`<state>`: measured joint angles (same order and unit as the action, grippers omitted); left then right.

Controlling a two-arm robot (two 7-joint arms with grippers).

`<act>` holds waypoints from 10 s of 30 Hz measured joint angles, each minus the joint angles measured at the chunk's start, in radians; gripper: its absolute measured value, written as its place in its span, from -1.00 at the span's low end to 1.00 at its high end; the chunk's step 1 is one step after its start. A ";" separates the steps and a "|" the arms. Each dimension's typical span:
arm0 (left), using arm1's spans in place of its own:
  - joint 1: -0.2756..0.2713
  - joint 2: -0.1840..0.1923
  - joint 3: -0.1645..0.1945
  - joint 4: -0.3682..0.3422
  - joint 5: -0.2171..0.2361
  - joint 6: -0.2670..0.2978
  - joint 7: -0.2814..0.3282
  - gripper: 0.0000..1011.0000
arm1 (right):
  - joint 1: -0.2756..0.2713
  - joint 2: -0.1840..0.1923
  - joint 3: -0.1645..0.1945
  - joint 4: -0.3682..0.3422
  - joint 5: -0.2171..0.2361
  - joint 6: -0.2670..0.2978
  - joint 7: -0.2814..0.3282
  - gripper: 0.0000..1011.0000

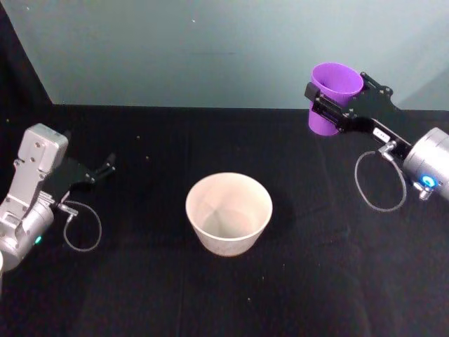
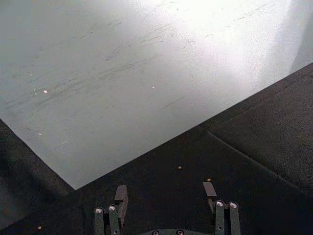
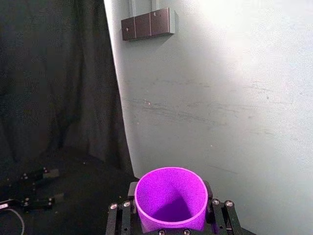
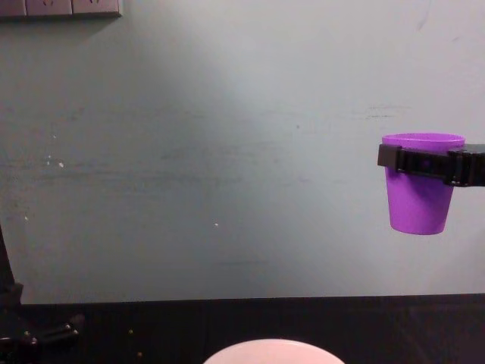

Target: Pick up the cup and pour the mung beans from the cup into the bowl.

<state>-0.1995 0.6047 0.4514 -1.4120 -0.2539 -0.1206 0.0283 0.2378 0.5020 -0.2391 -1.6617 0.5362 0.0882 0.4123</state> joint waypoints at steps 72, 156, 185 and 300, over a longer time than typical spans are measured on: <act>0.000 0.000 0.000 0.000 0.000 0.000 0.000 0.98 | 0.000 0.000 0.000 0.000 0.000 0.000 0.000 0.49; 0.000 0.000 0.000 0.000 0.000 0.000 0.000 0.98 | 0.000 0.000 0.000 0.000 0.000 0.000 0.000 0.49; 0.000 0.000 0.000 0.000 0.000 0.000 0.000 0.98 | 0.000 0.000 0.000 0.000 0.000 0.000 0.000 0.49; 0.000 0.000 0.000 0.000 0.000 0.000 0.000 0.98 | 0.193 0.067 -0.483 0.159 -1.439 -0.242 -0.315 0.49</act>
<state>-0.1995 0.6046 0.4514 -1.4120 -0.2539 -0.1205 0.0283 0.4307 0.5693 -0.7216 -1.5023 -0.9023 -0.1541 0.0976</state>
